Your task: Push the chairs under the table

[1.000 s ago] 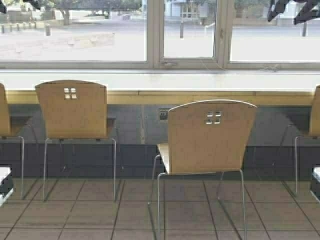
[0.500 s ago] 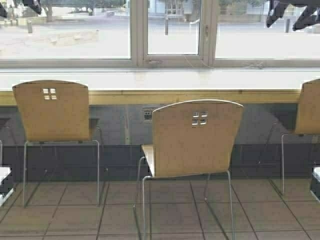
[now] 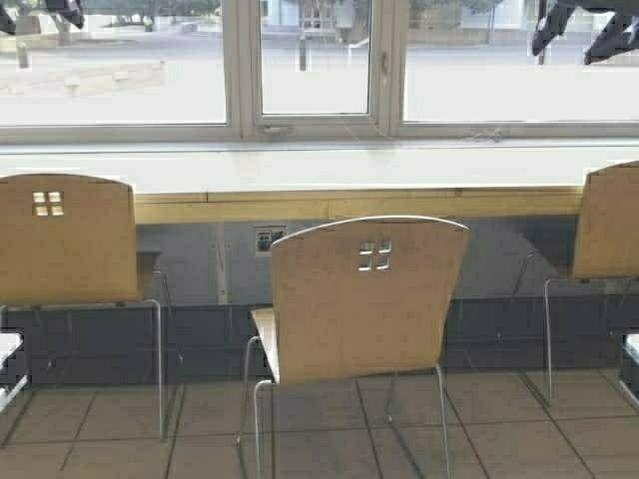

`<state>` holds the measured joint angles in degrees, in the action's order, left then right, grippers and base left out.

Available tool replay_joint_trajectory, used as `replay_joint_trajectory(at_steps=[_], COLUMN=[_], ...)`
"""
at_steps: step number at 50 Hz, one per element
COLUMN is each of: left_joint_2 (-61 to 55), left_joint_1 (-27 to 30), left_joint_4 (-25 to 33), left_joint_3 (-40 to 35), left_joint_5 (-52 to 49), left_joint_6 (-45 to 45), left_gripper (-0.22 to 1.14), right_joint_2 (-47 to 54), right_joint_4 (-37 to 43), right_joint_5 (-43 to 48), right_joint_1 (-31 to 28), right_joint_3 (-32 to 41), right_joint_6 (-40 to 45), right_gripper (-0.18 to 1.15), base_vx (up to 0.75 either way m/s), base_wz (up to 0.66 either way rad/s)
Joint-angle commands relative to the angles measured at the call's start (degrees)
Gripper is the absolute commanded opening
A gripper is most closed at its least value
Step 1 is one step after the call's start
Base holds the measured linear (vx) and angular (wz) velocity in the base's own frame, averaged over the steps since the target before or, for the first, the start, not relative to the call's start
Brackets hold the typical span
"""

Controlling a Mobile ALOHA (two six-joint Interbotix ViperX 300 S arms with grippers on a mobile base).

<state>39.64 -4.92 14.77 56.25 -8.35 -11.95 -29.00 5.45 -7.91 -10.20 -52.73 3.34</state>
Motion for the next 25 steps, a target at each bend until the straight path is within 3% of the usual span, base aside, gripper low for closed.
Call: replay_joint_trajectory(at_steps=[1, 25], left_joint_2=[-0.2, -1.8], left_joint_1=[0.1, 0.1], left_joint_4=[-0.2, -0.4], left_joint_3=[-1.1, -2.1], left_joint_5=[0.4, 0.5], left_joint_6=[-0.2, -0.5], left_gripper=[0.99, 0.99], right_joint_2=[-0.1, 1.6], right_joint_4=[0.1, 1.3], right_joint_5=[0.3, -1.6], right_joint_1=[-0.2, -0.2], right_joint_3=[1.4, 2.5], right_joint_6=[0.0, 0.0], right_gripper=[0.90, 0.90], base_vx=[0.32, 0.32], base_wz=[-0.02, 0.02])
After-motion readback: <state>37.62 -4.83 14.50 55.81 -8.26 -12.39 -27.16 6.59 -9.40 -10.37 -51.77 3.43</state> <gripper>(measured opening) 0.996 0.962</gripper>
